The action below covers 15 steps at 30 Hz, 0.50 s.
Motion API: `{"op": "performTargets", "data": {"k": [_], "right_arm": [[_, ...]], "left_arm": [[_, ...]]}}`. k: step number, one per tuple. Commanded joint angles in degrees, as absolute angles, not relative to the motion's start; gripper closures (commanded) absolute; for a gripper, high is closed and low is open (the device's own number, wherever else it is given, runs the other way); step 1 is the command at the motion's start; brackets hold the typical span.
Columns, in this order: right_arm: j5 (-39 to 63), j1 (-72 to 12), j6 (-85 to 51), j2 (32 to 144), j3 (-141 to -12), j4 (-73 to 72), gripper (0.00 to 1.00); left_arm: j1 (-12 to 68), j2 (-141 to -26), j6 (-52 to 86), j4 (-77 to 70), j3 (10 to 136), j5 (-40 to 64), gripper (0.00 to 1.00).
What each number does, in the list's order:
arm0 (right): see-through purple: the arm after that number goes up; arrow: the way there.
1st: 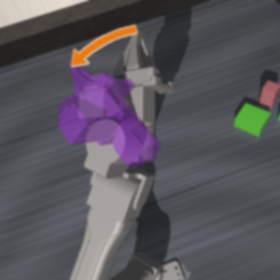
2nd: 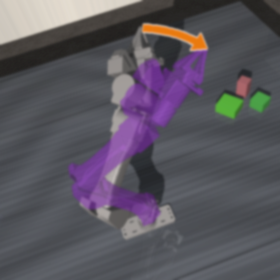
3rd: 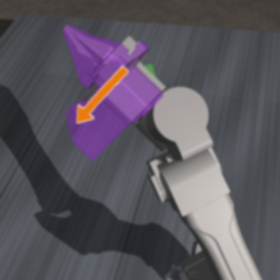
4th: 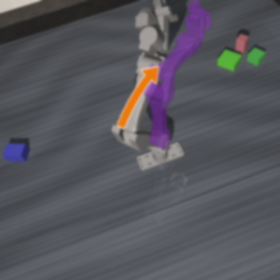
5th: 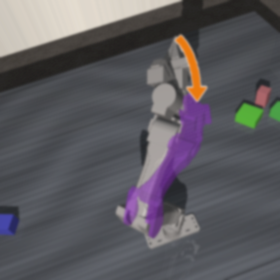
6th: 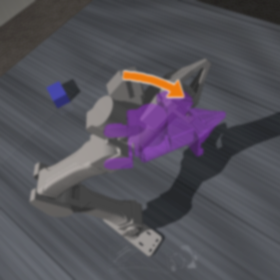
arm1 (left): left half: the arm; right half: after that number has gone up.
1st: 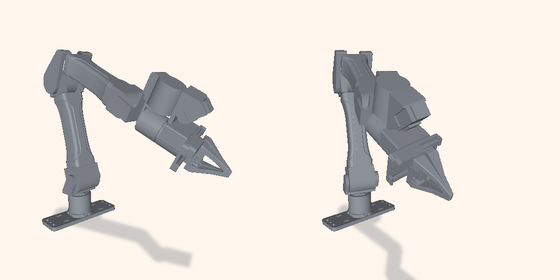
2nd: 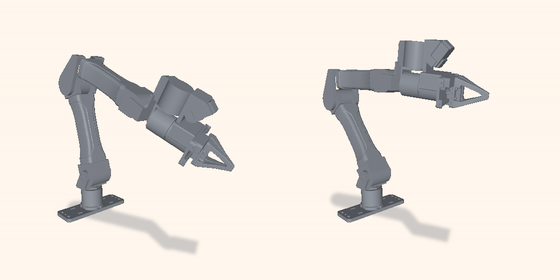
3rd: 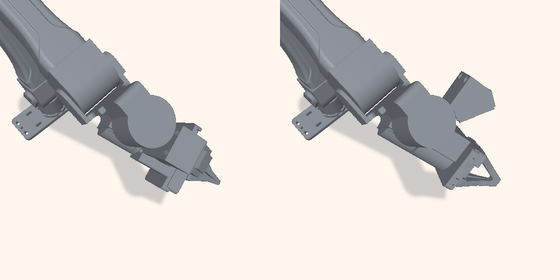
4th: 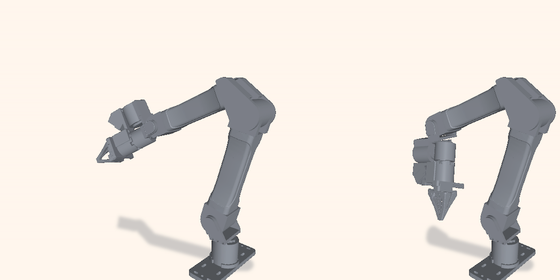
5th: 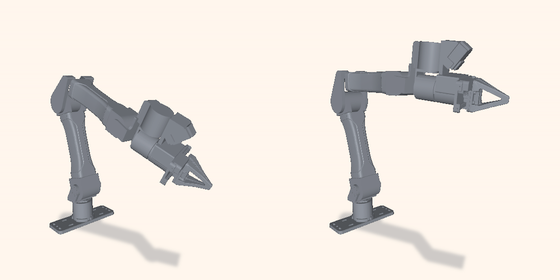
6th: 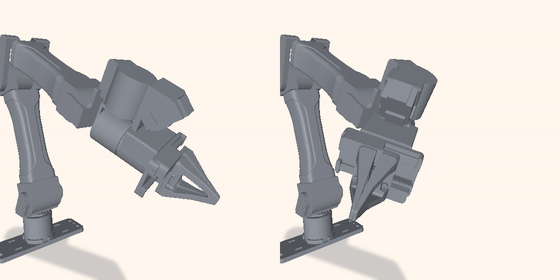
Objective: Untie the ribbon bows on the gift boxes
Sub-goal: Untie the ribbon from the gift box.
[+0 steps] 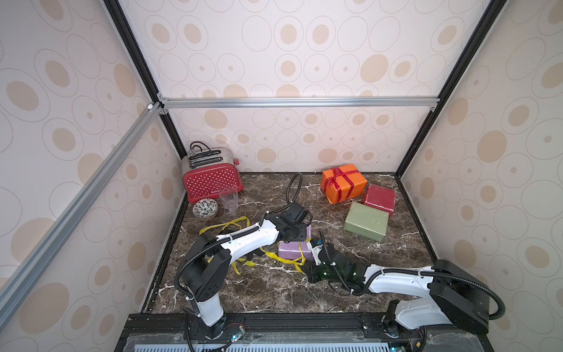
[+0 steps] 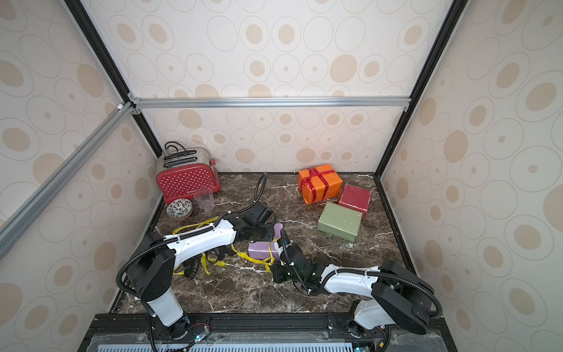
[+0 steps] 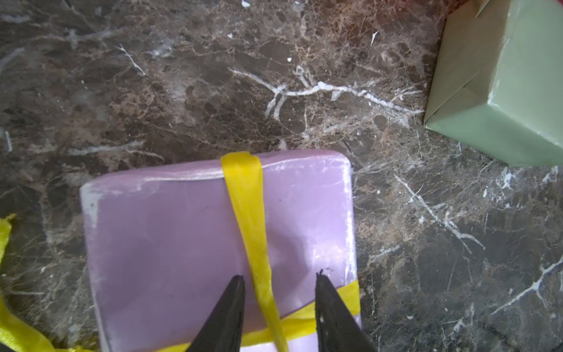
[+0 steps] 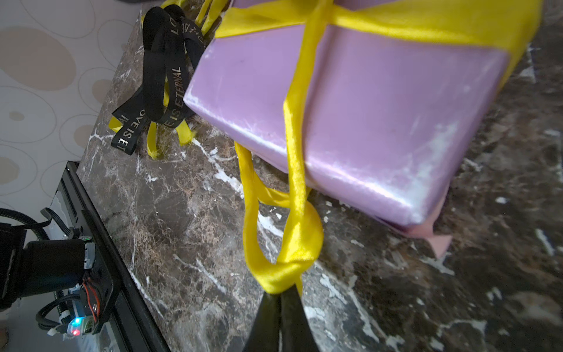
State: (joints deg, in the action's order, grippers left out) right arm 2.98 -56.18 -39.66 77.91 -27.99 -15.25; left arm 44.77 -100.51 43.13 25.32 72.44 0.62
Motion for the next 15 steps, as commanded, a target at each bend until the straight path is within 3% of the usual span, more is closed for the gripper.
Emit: {"op": "performTargets", "data": {"k": [1, 6, 10, 15], "right_arm": [[3.1, -56.5, -40.5, 78.5, -27.4, -16.6, 0.93], [3.3, -56.5, -40.8, 78.8, -27.4, -17.0, 0.92], [3.4, -56.5, -41.1, 79.3, -27.4, -16.8, 0.88], [3.6, -56.5, -41.5, 80.0, -27.1, -17.1, 0.85]], "left_arm": [[45.2, -103.5, 40.6, 29.3, 76.8, -1.1, 0.65], [45.2, -104.6, 40.7, 29.0, 77.3, -2.2, 0.77], [45.2, -102.9, 40.3, 28.4, 77.9, -3.6, 0.98], [45.2, -99.2, 39.4, 25.6, 77.6, -3.0, 1.00]]}}
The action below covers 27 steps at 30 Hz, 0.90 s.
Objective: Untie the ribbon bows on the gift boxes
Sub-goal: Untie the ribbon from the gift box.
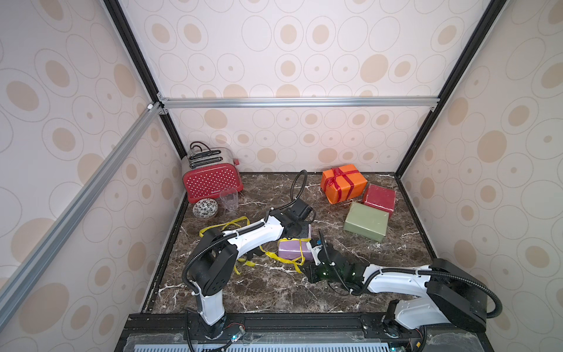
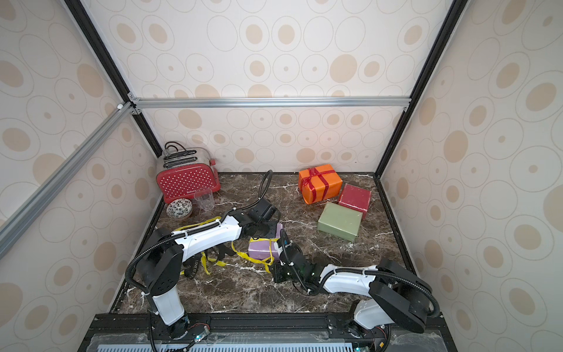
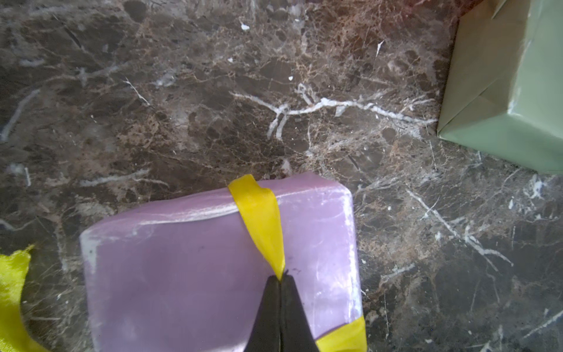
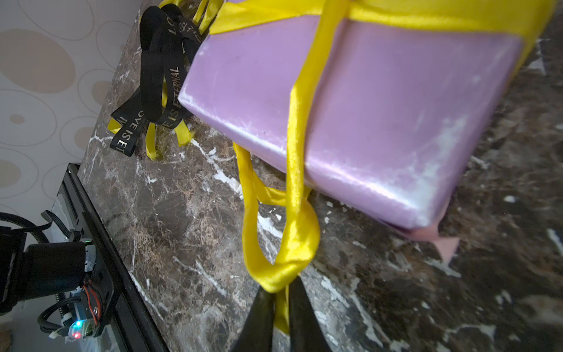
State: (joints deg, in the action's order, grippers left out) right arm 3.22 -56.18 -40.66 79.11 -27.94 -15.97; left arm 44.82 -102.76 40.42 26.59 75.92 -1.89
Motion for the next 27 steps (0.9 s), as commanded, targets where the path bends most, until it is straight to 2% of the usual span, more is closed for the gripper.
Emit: {"op": "performTargets", "data": {"k": [1, 15, 23, 27], "right_arm": [[3.6, -56.5, -41.7, 80.2, -27.0, -17.4, 0.85], [2.9, -56.5, -42.5, 81.6, -26.1, -19.4, 0.87], [-0.1, -56.4, -44.2, 81.2, -27.5, -12.7, 0.94], [-2.8, -55.8, -45.0, 79.5, -28.1, -7.6, 0.94]], "left_arm": [[45.2, -98.1, 39.4, 24.8, 77.3, -2.9, 1.00], [44.8, -90.1, 39.3, 24.9, 78.7, -9.0, 1.00], [38.3, -96.7, 39.9, 27.8, 84.6, -5.7, 1.00], [35.5, -101.6, 40.0, 28.2, 86.7, -5.0, 1.00]]}}
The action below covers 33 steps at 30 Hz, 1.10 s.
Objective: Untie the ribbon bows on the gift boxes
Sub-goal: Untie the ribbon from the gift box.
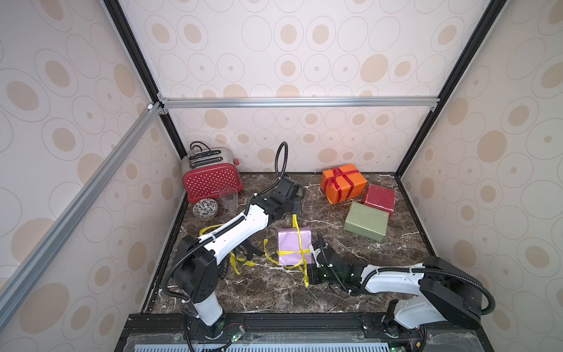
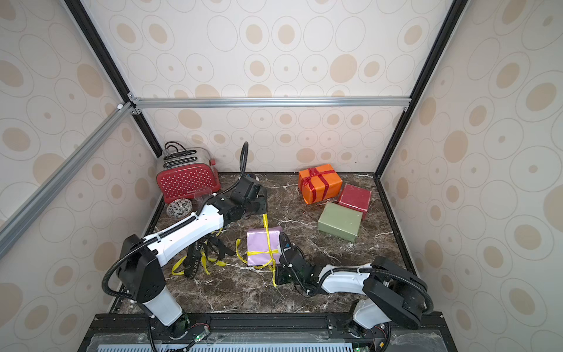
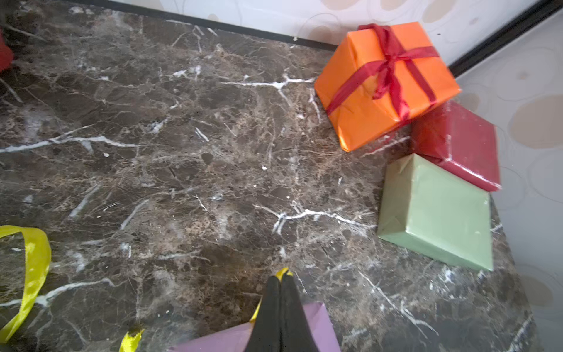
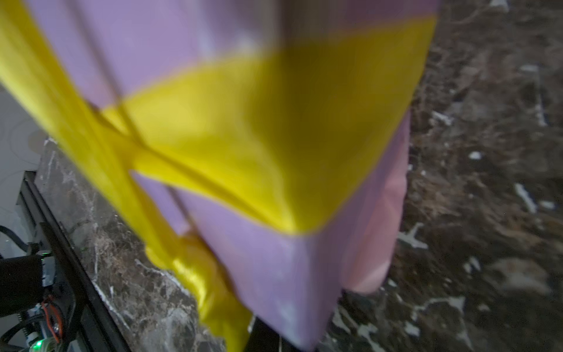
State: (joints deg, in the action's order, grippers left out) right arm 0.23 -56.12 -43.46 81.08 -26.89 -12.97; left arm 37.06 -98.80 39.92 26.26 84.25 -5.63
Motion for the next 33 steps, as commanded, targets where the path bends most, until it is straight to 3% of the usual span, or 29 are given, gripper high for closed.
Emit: {"op": "performTargets", "data": {"k": [1, 11, 19, 20, 24, 27, 30, 33], "right_arm": [[-3.7, -55.7, -45.2, 79.1, -28.4, -6.1, 0.94], [-4.7, -50.3, -48.0, 80.0, -30.6, 2.5, 0.95], [-5.6, -49.8, -49.3, 81.2, -30.6, 3.1, 0.94], [-5.6, -49.8, -49.6, 81.3, -30.6, 3.1, 0.93], [-5.4, -49.8, -49.6, 81.7, -30.4, 2.6, 0.93], [-5.4, -49.8, -49.6, 81.7, -29.8, 1.5, 0.93], [-5.3, -49.7, -49.6, 81.6, -29.5, 0.9, 0.92], [-5.1, -49.7, -49.3, 82.2, -29.6, 0.4, 0.92]], "left_arm": [[34.6, -102.8, 40.1, 28.2, 87.3, -4.3, 1.00], [26.3, -111.5, 43.6, 26.3, 90.4, 4.0, 0.99], [23.2, -110.7, 45.1, 24.1, 87.8, 5.4, 0.82], [23.0, -110.3, 45.1, 24.3, 87.7, 4.9, 0.78], [22.9, -108.7, 45.6, 24.2, 87.1, 4.0, 0.45], [22.9, -106.4, 46.0, 22.7, 85.2, 4.6, 0.26], [23.5, -102.4, 46.2, 22.6, 82.3, 1.3, 0.10], [24.5, -98.1, 45.2, 23.1, 79.9, -2.7, 0.01]]}}
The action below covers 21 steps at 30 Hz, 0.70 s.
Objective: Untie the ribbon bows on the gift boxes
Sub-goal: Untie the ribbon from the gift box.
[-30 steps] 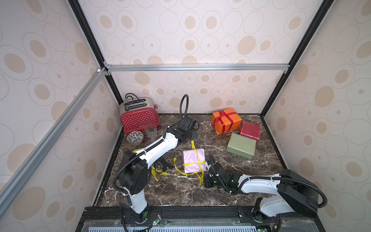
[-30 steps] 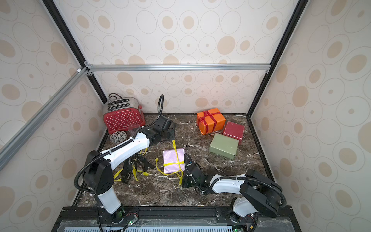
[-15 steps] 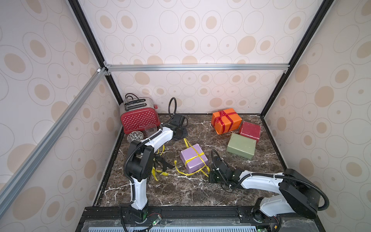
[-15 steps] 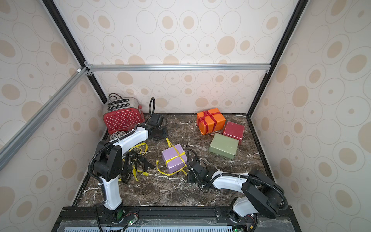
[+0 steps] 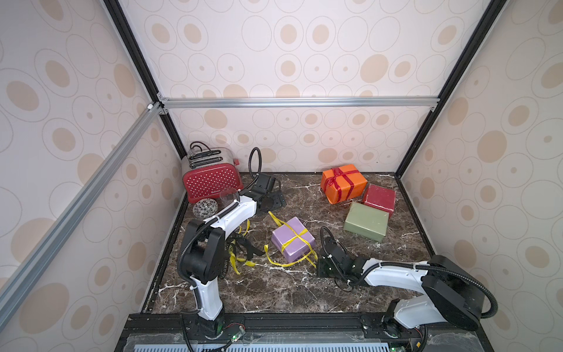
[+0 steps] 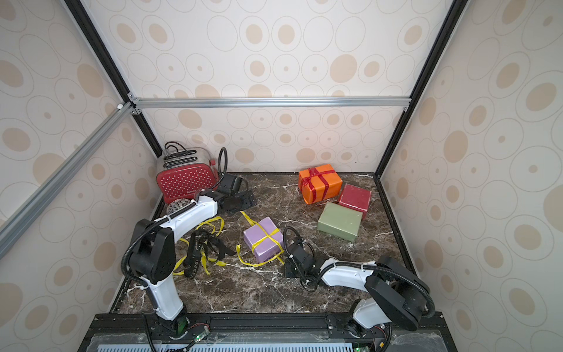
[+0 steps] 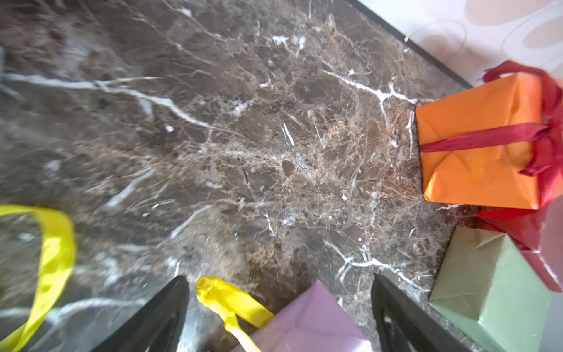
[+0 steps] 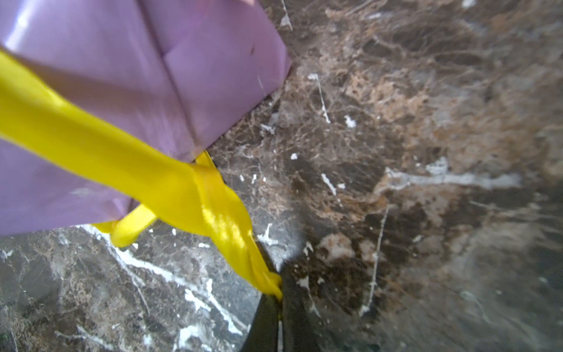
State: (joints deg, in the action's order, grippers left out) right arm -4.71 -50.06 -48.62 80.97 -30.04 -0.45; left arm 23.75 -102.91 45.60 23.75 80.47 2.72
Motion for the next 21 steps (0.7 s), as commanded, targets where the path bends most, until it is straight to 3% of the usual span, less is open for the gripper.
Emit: {"op": "performTargets", "data": {"k": [1, 4, 12, 18, 21], "right_arm": [[-4.9, -49.7, -49.2, 82.4, -29.6, 0.1, 0.92], [-4.5, -49.7, -49.1, 83.1, -29.9, 0.0, 0.91], [-4.1, -49.7, -48.8, 83.9, -30.5, 0.1, 0.91], [-4.2, -49.7, -48.7, 84.0, -30.2, -0.4, 0.89], [-4.0, -49.7, -48.5, 84.7, -30.7, -0.4, 0.90]], "left_arm": [[24.9, -97.1, 44.6, 23.3, 79.6, -3.3, 0.01], [26.8, -95.3, 42.7, 26.1, 80.1, -7.3, 0.01], [27.1, -96.7, 43.2, 26.4, 80.9, 0.3, 0.01], [34.1, -94.4, 44.9, 25.7, 77.0, -1.3, 0.01], [39.1, -94.2, 46.7, 26.4, 75.2, -4.9, 0.05]]}}
